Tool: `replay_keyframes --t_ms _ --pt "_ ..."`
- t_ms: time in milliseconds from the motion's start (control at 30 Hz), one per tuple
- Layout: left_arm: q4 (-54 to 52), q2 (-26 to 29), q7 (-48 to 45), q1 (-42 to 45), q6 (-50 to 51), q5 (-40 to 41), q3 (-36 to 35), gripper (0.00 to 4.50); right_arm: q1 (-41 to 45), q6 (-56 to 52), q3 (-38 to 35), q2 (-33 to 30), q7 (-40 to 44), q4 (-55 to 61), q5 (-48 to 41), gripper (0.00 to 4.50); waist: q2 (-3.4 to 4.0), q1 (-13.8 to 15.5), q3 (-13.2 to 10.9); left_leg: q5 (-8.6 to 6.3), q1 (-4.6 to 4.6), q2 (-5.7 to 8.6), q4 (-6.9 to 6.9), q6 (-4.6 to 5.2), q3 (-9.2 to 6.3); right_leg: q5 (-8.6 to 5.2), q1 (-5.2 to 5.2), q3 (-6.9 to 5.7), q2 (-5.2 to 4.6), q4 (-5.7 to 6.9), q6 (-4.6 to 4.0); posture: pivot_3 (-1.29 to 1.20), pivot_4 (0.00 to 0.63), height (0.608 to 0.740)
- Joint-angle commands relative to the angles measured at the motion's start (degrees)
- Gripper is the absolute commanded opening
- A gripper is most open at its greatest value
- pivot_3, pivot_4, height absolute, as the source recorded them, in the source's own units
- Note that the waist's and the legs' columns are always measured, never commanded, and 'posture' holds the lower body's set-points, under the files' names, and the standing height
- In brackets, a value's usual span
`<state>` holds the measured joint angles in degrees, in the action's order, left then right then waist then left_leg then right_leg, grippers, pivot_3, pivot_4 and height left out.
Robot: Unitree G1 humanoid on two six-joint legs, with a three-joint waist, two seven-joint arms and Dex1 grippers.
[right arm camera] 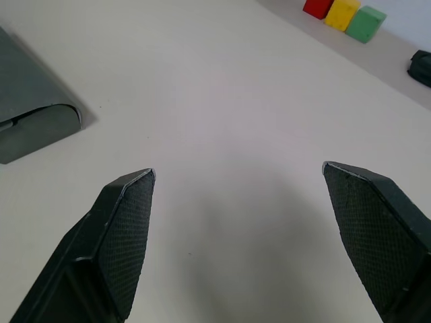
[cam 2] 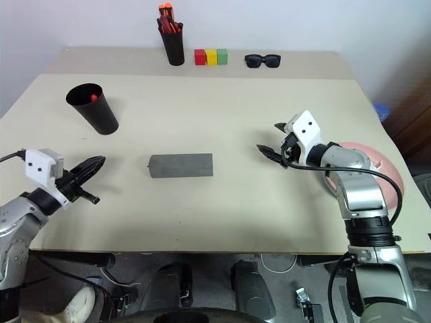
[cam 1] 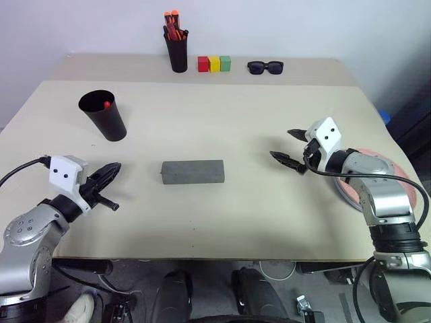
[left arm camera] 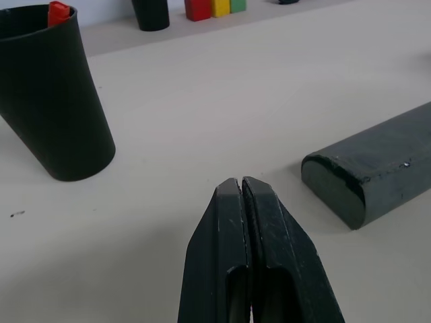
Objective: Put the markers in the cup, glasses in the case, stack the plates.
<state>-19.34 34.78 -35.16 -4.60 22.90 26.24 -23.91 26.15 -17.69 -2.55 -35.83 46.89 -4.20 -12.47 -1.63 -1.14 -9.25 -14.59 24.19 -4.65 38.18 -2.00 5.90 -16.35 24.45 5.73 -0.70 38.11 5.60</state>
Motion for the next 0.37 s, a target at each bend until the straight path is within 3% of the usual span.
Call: replay_keyframes --t_ms 33,367 --pt "-2.6 0.1 0.5 -0.5 -2.0 0.0 -1.6 0.0 2.4 2.5 0.3 1.0 -0.7 -1.2 0.6 4.04 0.0 -0.1 0.0 0.0 0.0 0.0 0.0 0.0 0.0 0.0 0.0 0.0 0.0 0.0 0.0 0.0 0.15 0.722" --pt "-2.4 -1.0 1.8 1.6 -1.1 1.1 1.0 0.0 3.2 4.9 -0.2 2.1 -2.1 -5.2 0.9 4.04 0.0 0.1 0.0 0.0 0.0 0.0 0.0 0.0 0.02 0.0 0.0 0.0 -0.01 0.0 0.0 0.0 0.15 0.722"
